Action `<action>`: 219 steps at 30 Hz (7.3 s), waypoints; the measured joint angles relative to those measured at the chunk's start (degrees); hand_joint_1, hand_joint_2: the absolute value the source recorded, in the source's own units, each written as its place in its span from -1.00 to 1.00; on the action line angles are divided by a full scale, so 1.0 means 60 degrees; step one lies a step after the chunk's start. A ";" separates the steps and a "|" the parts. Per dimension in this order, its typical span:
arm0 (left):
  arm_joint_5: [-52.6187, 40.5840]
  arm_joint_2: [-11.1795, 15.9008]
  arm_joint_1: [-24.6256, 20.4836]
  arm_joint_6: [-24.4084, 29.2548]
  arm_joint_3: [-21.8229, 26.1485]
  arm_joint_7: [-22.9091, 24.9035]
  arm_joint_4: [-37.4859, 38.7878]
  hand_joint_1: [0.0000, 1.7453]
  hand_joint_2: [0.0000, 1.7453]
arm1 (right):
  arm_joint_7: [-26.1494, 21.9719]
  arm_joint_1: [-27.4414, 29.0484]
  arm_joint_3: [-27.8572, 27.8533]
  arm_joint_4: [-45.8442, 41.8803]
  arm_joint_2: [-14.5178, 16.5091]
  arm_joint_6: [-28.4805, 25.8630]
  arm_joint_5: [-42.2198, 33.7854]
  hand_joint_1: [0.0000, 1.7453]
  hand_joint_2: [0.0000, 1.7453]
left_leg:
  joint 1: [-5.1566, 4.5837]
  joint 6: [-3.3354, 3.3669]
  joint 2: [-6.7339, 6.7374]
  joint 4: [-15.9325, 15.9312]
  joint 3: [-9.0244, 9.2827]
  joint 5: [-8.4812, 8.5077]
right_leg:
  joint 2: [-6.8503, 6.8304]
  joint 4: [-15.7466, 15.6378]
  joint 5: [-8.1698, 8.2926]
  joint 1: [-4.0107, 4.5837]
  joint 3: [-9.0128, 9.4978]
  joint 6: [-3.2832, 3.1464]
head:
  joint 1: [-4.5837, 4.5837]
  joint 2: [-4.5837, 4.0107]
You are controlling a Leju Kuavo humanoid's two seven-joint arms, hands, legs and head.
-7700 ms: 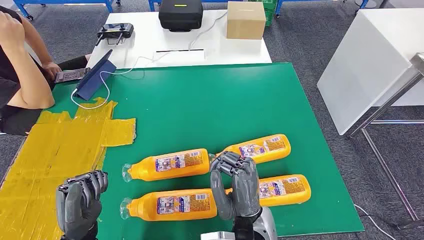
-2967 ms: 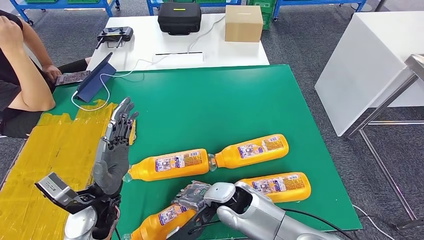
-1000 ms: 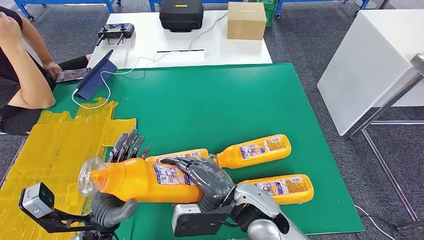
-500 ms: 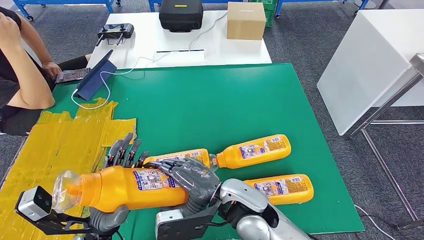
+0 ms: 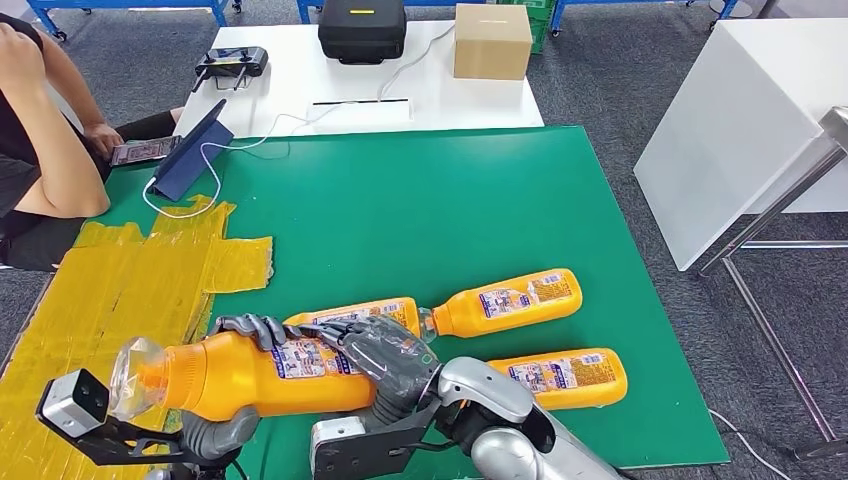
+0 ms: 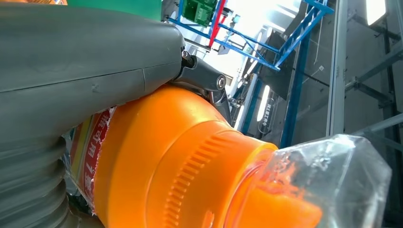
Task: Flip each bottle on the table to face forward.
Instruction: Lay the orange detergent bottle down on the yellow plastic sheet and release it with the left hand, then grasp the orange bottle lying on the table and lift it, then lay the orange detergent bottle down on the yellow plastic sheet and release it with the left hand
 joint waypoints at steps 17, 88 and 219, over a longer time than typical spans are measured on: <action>-0.7260 -0.0044 -0.0861 0.3930 0.0880 -0.0389 -0.0136 1.00 1.00 | 0.0792 0.1263 -0.1647 -0.0465 -0.0604 -0.2223 0.0867 -1.00 -1.00 | -0.0006 0.0003 -0.0007 0.0002 0.0004 0.0002 | -0.0009 -0.0002 0.0003 -0.0004 0.0003 0.0002 | 0.0001 -0.0002; -0.7984 0.0183 -0.4319 0.3505 0.2635 0.0227 0.3235 -1.00 -1.00 | 0.1111 -0.3188 0.0832 0.6050 0.1061 0.1450 0.0387 -1.00 1.00 | 0.0012 -0.0015 -0.0001 0.0006 0.0009 0.0023 | 0.0002 0.0016 0.0008 0.0011 0.0012 0.0001 | 0.0002 -0.0002; -0.0525 -0.0503 -0.1164 0.1180 0.0982 0.1381 0.0168 -0.40 1.00 | 0.0481 -0.1367 0.1062 0.2200 0.0704 -0.2696 0.0619 1.00 1.00 | 0.0011 -0.0019 0.0022 0.0004 -0.0015 0.0033 | 0.0010 0.0007 0.0032 0.0017 -0.0023 -0.0025 | 0.0000 -0.0002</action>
